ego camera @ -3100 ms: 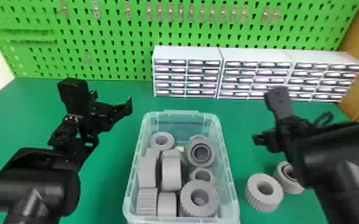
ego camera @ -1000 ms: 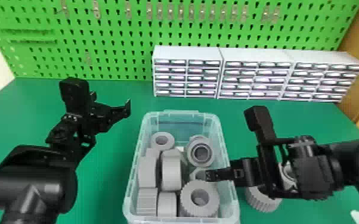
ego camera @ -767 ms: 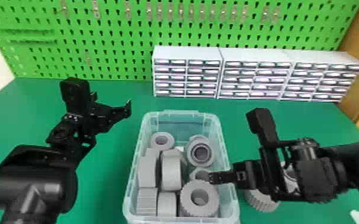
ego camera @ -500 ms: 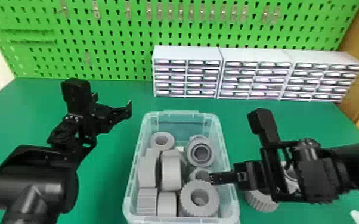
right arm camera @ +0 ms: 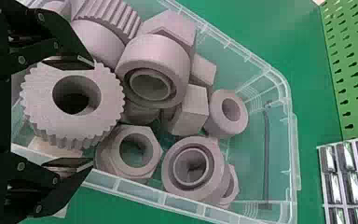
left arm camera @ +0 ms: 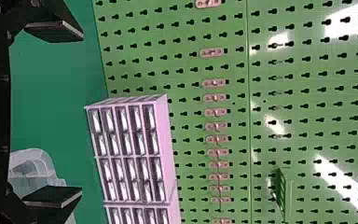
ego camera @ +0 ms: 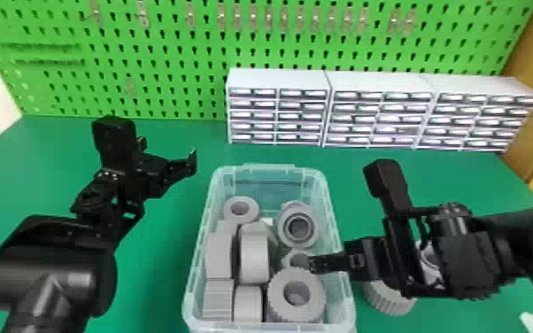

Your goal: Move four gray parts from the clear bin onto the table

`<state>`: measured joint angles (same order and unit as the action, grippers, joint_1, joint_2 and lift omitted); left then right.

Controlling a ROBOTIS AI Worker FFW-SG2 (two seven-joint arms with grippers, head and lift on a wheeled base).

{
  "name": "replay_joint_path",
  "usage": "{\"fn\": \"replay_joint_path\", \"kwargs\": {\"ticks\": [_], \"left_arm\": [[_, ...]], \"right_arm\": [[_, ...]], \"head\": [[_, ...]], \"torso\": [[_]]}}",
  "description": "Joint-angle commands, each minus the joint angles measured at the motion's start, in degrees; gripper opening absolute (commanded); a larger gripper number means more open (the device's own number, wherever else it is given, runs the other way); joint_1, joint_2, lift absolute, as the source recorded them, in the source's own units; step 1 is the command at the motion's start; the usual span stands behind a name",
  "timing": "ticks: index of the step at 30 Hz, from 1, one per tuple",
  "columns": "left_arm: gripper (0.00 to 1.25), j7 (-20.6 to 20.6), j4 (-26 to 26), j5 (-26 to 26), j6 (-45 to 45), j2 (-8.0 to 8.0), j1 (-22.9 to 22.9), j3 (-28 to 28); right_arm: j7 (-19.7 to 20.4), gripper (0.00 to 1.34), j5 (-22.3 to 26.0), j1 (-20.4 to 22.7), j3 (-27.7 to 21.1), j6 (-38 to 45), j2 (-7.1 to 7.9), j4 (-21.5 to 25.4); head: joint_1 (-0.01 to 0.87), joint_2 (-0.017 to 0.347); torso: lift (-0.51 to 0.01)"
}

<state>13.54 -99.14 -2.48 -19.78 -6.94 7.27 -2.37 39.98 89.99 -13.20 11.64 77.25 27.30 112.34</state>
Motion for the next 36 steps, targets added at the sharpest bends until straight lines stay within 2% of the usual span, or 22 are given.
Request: {"fn": "replay_joint_path", "kwargs": {"ticks": [1,14,23,36], "left_arm": [[1.13,0.0,0.0,0.0,0.0,0.00,0.0,-0.1],[1.13,0.0,0.0,0.3,0.0,0.00,0.4,-0.4],[1.13,0.1,0.1,0.3,0.0,0.00,0.8,-0.6],[1.13,0.2,1.1,-0.2,0.1,0.00,1.3,-1.4]], "right_arm": [[0.0,0.82,0.0,-0.2,0.0,0.0,0.21,-0.1],[0.0,0.82,0.5,-1.7,1.5,0.5,0.29,-1.3],[0.0,0.82,0.8,-4.8,3.8,2.1,-0.06,-3.8],[-0.2,0.82,0.0,-9.3,6.8,4.4,-2.26,-9.9]], "head": [[0.686,0.026],[0.686,0.026],[0.686,0.026],[0.686,0.026]], "torso": [[-0.050],[-0.050],[-0.050],[-0.050]]}}
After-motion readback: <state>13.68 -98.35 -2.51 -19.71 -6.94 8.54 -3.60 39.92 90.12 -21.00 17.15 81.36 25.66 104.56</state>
